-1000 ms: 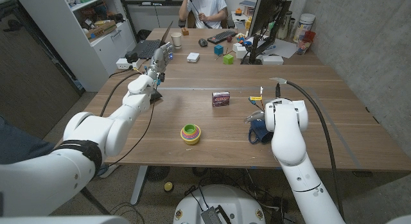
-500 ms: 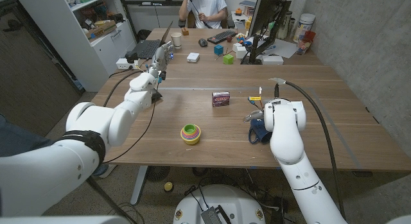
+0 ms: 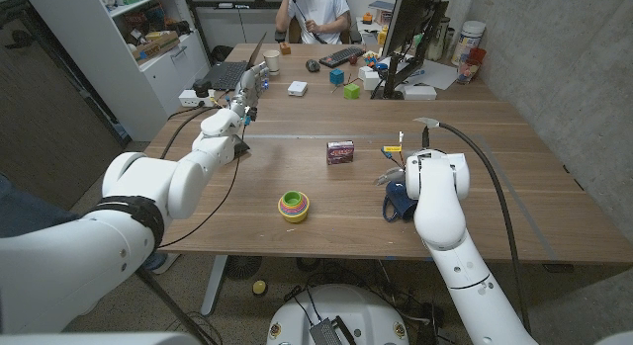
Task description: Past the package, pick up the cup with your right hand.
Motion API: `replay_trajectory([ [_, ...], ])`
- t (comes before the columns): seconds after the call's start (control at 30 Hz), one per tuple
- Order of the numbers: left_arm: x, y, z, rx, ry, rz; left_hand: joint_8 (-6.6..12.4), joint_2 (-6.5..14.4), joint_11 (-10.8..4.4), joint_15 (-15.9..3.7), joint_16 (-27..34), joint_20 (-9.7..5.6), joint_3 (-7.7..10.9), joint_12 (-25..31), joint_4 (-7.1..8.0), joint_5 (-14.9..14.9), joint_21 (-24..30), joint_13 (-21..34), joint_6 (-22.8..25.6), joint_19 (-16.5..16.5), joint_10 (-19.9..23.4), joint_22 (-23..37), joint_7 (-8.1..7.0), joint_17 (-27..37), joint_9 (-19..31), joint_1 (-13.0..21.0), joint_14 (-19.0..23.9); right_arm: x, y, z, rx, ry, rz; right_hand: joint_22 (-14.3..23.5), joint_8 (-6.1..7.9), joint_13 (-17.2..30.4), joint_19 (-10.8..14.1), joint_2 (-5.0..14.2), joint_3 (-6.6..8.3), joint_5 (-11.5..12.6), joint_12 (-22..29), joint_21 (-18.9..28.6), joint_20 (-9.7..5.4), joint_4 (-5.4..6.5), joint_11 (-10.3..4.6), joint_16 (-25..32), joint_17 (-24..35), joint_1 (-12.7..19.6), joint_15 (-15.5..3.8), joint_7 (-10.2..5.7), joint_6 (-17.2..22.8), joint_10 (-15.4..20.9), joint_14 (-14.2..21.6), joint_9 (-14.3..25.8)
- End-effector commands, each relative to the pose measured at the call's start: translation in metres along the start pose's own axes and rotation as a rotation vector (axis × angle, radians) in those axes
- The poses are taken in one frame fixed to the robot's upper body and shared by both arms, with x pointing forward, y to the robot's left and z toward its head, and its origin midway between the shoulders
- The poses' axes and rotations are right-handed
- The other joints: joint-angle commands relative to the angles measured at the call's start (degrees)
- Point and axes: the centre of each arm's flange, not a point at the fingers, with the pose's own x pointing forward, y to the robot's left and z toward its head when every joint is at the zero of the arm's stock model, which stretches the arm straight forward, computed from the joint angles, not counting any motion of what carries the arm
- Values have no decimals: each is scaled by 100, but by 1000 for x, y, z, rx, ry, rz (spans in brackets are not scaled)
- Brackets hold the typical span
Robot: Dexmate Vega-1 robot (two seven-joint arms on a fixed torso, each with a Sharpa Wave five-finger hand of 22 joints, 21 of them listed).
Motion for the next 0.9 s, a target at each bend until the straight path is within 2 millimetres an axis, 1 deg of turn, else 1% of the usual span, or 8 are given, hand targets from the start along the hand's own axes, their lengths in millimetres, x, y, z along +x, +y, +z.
replay_trajectory([
  [0.03,5,-4,0,5,29,4,22,29,-2,13,-4,58,19,9,-36,35,13,28,7,-5,-4,15,-23,8,33,32,14,5,3,1,-4,7,25,14,20,-6,50,55,-24,20,-6,-19,1,-23,16,-18,18,40,22,105,-30,-68,-36,17],
  [0.37,3,-9,-11,1,62,1,20,28,-1,12,-4,65,19,7,-37,35,12,28,8,-5,-2,15,-19,8,33,31,16,8,8,0,-6,10,60,14,26,-7,49,86,-23,36,-9,-24,1,-32,16,-22,18,83,22,99,-48,-96,-49,18],
  [0.47,2,-10,-12,0,60,-2,20,28,0,12,-3,69,20,6,-37,36,12,28,10,-6,-4,15,-24,9,33,32,18,11,10,0,-9,15,72,12,11,-12,45,127,-27,61,-37,-33,3,-46,12,-32,17,154,25,107,-147,-220,-77,18],
  [0.63,-1,-9,-15,-3,56,2,20,32,3,16,-4,74,22,5,-38,37,10,28,14,-9,-4,15,-21,9,33,34,19,14,13,2,-12,11,71,12,13,-14,43,146,-31,71,-43,-36,3,-51,14,-39,16,186,26,126,-177,-269,-97,18],
  [0.7,-2,-9,-17,-13,54,3,20,33,-22,16,-5,72,24,4,-38,37,10,28,14,-10,-4,15,-18,9,33,35,17,15,15,2,-2,16,79,12,13,-14,43,147,-31,72,-43,-36,3,-51,14,-40,16,190,26,125,-180,-273,-99,18],
  [0.9,-4,-6,-18,-5,55,4,21,35,7,12,-4,79,25,3,-39,38,10,28,20,-8,-4,16,-19,9,33,36,21,19,23,0,16,21,103,12,17,-14,43,160,-34,79,-43,-38,3,-54,15,-45,16,212,27,126,-193,-298,-116,18],
])
